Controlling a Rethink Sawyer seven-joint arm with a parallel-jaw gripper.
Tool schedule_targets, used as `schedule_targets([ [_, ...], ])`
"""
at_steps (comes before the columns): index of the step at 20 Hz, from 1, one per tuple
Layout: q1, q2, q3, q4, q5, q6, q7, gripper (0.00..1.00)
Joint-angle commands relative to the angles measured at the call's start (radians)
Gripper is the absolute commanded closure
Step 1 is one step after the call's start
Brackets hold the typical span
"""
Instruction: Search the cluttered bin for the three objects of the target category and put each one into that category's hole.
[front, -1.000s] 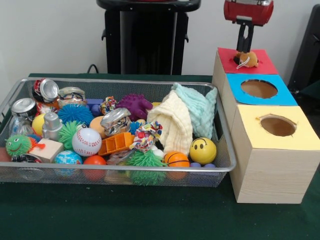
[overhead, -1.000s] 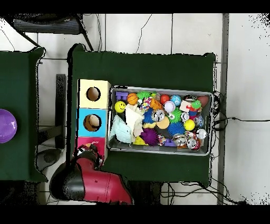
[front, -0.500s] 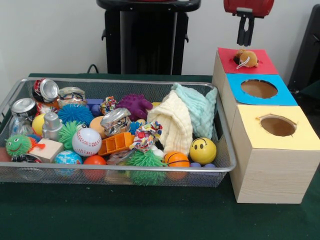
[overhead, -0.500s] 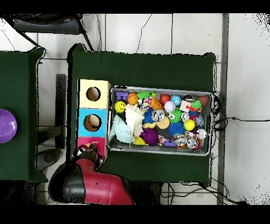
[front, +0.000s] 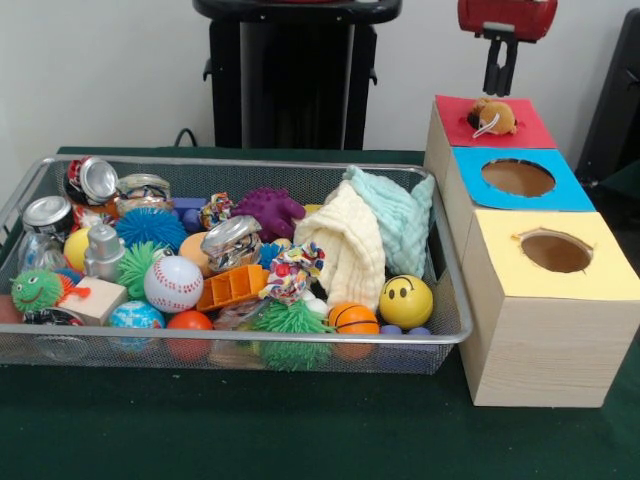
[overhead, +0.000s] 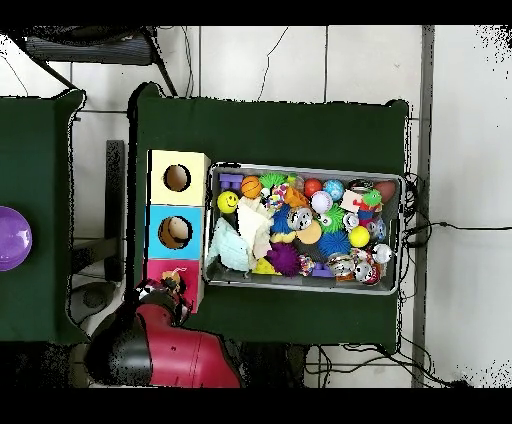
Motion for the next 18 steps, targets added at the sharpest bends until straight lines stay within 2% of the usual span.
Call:
schedule_targets([
  [1,-0.003,0.07,0.069,0.036,0.064,-0.075,0.253,1.0],
  [5,0.054,0.086,0.043,0.029,0.091,-0.079,0.275,1.0],
  [12,0.015,0.178,0.109,0.035,0.086,-0.207,0.281,1.0],
  [18,0.01,0.282,0.123,-0.009,0.087,-0.309,0.297,1.0],
])
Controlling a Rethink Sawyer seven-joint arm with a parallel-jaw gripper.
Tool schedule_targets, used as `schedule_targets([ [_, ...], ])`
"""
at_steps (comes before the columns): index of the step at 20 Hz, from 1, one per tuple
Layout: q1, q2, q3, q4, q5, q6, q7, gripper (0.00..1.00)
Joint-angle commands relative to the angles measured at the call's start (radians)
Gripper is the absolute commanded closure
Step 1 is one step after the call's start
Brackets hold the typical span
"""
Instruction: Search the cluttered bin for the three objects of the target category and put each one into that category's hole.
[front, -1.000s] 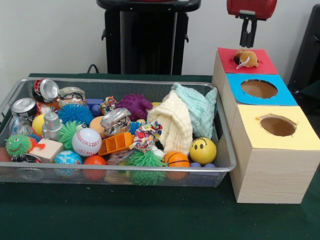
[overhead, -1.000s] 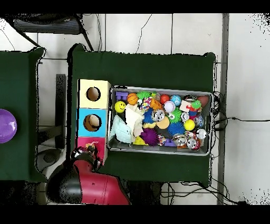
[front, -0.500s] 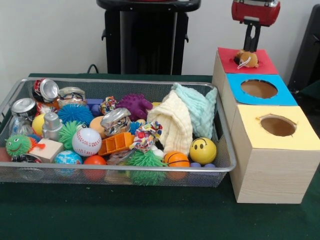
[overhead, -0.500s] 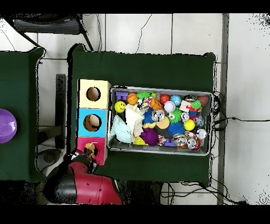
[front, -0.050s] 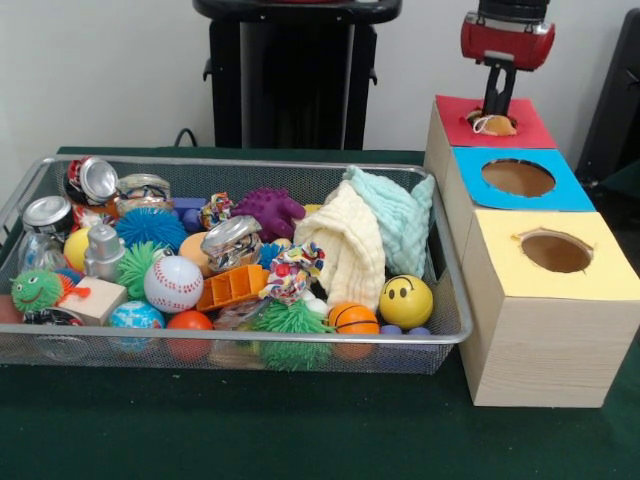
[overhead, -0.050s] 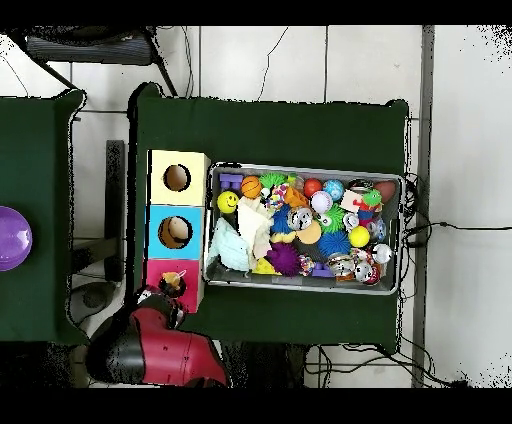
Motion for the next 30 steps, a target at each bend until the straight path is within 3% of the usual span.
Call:
schedule_targets([
  [1,-0.046,0.186,0.119,-0.04,0.045,-0.22,0.298,1.0],
  [5,-0.068,0.222,0.139,-0.056,0.042,-0.25,0.291,1.0],
  [13,-0.058,0.086,0.132,0.0,0.089,-0.107,0.25,1.0],
  [22,-0.041,-0.047,0.078,-0.009,0.093,0.104,0.212,1.0],
  [30,-0.084,-0.09,0.083,-0.029,0.065,0.143,0.175,1.0],
])
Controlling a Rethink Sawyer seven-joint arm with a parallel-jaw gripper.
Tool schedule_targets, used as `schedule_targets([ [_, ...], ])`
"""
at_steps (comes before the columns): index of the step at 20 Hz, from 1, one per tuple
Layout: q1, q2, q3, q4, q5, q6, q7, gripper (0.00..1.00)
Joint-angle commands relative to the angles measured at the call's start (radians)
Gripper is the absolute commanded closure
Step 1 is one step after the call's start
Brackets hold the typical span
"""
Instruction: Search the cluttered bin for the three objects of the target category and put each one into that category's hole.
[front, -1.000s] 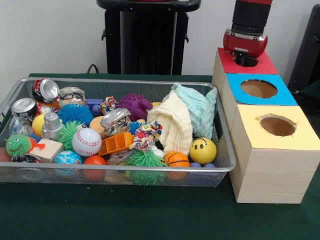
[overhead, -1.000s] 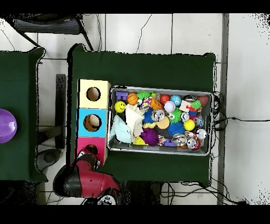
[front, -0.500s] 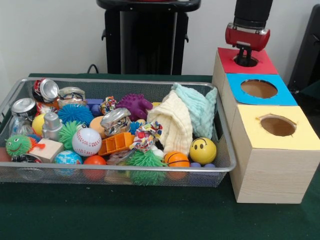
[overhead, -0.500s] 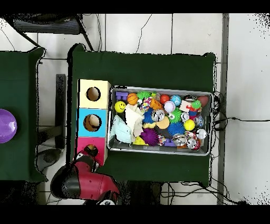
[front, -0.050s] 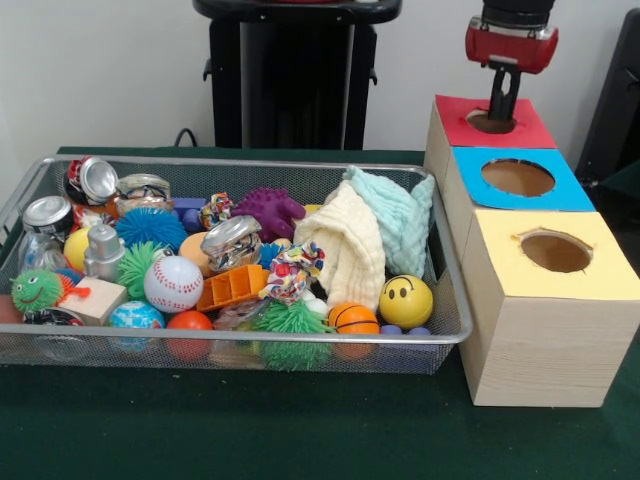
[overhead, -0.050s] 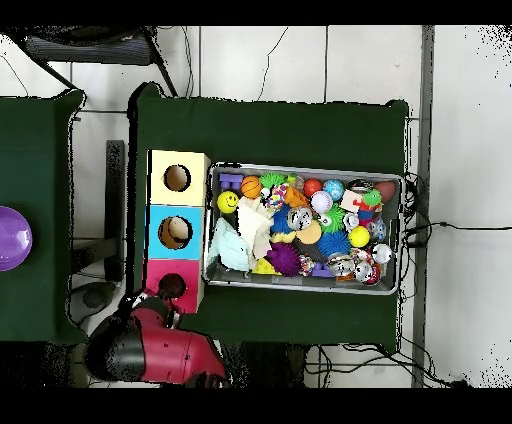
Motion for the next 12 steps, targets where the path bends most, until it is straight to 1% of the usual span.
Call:
schedule_targets([
  [1,-0.045,-0.051,0.024,-0.053,0.039,0.098,0.171,1.0],
  [3,-0.055,-0.057,0.021,-0.062,0.036,0.114,0.163,1.0],
  [6,-0.06,-0.077,0.002,-0.086,0.025,0.163,0.147,1.0],
  [9,-0.033,-0.092,-0.054,-0.135,0.005,0.199,0.134,1.0],
  [12,-0.04,-0.092,-0.062,-0.167,-0.008,0.222,0.118,1.0],
])
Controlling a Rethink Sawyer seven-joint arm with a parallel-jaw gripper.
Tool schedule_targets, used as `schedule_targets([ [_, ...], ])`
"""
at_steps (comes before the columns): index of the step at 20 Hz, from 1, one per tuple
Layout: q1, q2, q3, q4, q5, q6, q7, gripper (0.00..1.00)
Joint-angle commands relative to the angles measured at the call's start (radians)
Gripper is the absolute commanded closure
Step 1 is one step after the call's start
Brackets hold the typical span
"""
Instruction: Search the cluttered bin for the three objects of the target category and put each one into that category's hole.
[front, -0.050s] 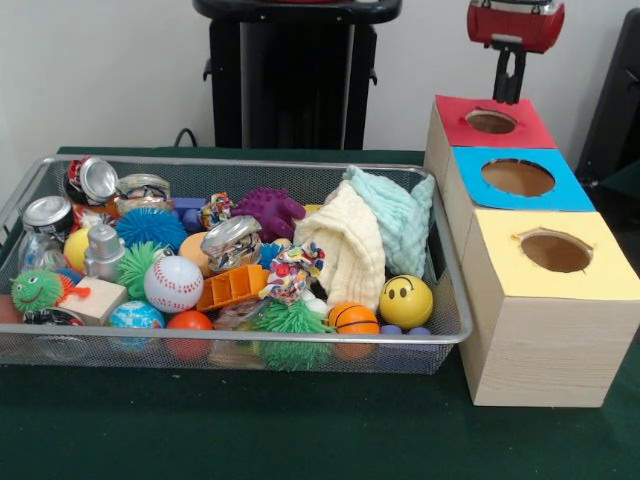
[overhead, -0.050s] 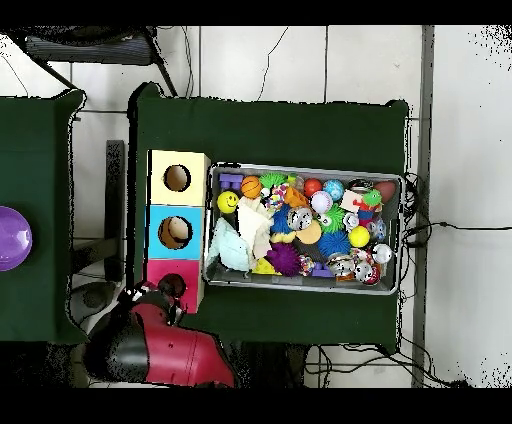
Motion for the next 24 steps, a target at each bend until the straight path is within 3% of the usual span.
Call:
schedule_targets([
  [1,-0.021,-0.025,-0.042,-0.156,-0.013,0.177,0.114,1.0],
  [7,-0.066,-0.032,-0.023,-0.191,-0.027,0.206,0.078,1.0],
  [12,-0.271,0.089,0.164,-0.202,-0.062,0.075,-0.044,1.0],
  [15,-0.331,0.147,0.201,-0.228,-0.111,0.024,-0.062,1.0],
  [24,-0.378,0.169,0.185,-0.259,-0.23,0.039,-0.025,1.0],
])
